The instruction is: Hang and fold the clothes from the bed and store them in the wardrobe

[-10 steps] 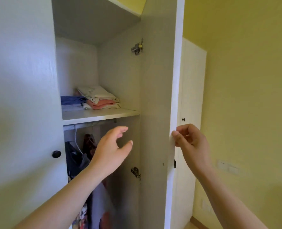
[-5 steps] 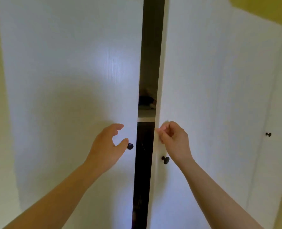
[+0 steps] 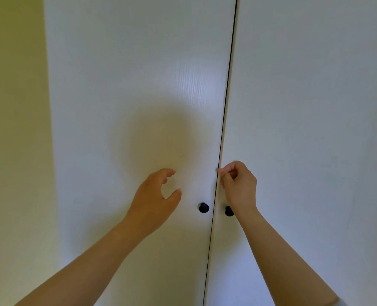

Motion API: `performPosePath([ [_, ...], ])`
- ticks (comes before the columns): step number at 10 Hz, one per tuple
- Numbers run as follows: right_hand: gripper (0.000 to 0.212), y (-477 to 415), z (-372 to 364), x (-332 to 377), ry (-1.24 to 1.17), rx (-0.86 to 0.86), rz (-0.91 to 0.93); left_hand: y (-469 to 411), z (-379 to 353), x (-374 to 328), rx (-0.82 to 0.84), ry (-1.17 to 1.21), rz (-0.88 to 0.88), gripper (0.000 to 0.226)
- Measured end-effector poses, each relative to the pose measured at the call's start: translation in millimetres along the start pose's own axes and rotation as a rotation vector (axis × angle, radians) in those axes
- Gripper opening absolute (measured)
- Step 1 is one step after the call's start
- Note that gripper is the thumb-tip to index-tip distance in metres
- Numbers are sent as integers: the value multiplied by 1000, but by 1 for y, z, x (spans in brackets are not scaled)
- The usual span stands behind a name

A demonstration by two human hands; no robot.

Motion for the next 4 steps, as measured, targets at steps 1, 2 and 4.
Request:
performPosePath([
  [1,12,-4,-9,-2,3,55,7,-2,-1,3,-12,-8,8,47],
  [2,11,-5,-10,0,35,155,37,-3,-3,2,-11,-16,10,48],
  [4,48,27,12,8,-109,449,-4,2,-5,-5,-24,18,-8,47],
])
Point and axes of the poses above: each hand's wrist, its own y-axis away from the middle knuckle, its own z-axis out of the back of the hand, x = y × z, the point moved 7 cm from there along -y, towards the middle knuckle, and after that the axes turned 14 degrees about y, right-handed, at the moved point
